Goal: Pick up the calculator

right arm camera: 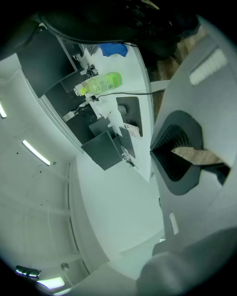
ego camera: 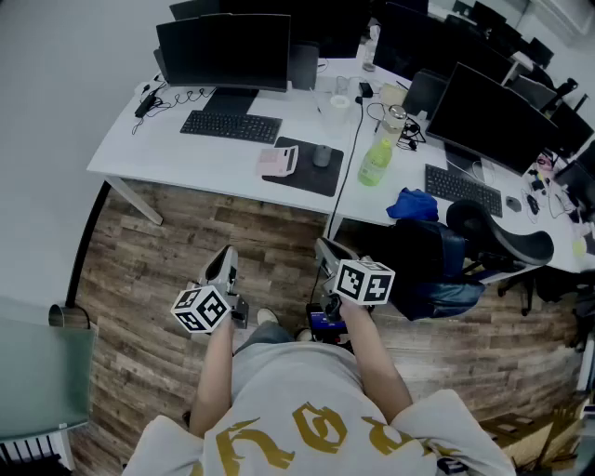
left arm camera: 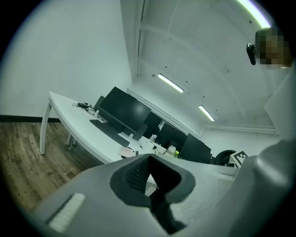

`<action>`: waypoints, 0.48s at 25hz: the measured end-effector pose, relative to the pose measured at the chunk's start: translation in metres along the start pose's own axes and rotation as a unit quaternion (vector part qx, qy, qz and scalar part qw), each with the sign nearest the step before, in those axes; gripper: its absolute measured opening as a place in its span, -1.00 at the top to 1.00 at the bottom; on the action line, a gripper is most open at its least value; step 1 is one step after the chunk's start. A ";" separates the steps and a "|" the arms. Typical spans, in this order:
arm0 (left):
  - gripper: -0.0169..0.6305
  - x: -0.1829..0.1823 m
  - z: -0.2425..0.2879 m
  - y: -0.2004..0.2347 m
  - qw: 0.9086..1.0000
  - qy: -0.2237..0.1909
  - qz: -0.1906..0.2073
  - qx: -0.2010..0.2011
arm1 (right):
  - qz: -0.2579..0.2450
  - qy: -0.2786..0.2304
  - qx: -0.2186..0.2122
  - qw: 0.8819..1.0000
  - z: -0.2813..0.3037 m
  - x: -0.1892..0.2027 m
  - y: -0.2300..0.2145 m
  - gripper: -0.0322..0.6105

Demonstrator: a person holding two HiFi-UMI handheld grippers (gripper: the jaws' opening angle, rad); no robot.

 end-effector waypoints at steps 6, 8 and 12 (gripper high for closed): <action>0.95 -0.001 0.007 -0.010 1.000 0.010 0.027 0.003 | 0.013 -0.013 -0.009 1.000 -0.010 -0.008 -0.002 0.81; 0.95 -0.009 0.012 -0.017 0.999 0.000 0.041 0.015 | 0.004 -0.025 -0.010 1.000 -0.012 -0.018 -0.002 0.81; 0.94 -0.005 0.009 -0.022 0.998 -0.001 0.063 0.009 | -0.009 -0.025 -0.010 1.000 -0.012 -0.016 -0.008 0.80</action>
Point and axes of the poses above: the fingertips, and each gripper's own axes: z forward along the fingers, y to its left, x out of its underside, the point moved 4 cm from there along -z, backward along the fingers, and after that the axes turned 7 degrees about y, right-handed, at the moved point
